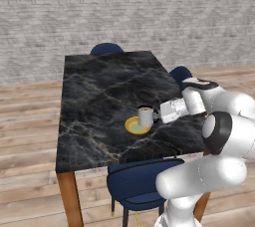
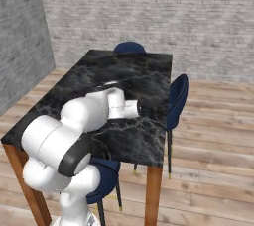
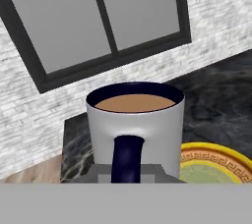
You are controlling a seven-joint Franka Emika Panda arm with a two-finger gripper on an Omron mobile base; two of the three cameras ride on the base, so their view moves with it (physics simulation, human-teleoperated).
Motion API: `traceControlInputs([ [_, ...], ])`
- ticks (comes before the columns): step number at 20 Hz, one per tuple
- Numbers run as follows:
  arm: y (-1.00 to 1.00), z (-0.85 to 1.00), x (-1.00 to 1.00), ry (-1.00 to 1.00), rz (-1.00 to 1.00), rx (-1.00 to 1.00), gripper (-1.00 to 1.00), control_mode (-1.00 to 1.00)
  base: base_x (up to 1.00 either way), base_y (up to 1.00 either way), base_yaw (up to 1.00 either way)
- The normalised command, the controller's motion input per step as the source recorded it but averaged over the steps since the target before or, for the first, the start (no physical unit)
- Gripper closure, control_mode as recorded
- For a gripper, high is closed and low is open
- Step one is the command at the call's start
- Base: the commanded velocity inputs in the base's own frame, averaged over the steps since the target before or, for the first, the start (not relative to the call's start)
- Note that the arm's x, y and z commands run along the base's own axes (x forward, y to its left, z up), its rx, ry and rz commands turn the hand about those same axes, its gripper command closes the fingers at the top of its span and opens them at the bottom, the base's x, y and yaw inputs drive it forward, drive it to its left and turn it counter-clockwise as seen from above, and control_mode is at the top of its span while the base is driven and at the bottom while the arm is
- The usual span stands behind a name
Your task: Pick the cup of tea, navigate to the dining table, and place it on the saucer.
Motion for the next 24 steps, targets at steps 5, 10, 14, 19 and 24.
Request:
traceControlInputs([
  [5,0.00,-0.32,0.45,-0.07,0.00,0.00,1.00,-1.00,0.00,0.00,0.00],
  [10,0.00,-0.29,0.39,-0.02,0.00,0.00,1.00,-1.00,0.00,0.00,0.00],
  [14,0.01,-0.28,0.22,0.00,0.02,0.00,1.00,-1.00,0.00,0.00,0.00],
  [19,0.00,-0.25,0.15,0.00,0.06,0.00,1.00,-1.00,0.00,0.00,0.00],
  [24,0.03,-0.25,0.22,0.00,0.05,0.00,1.00,-1.00,0.00,0.00,0.00],
])
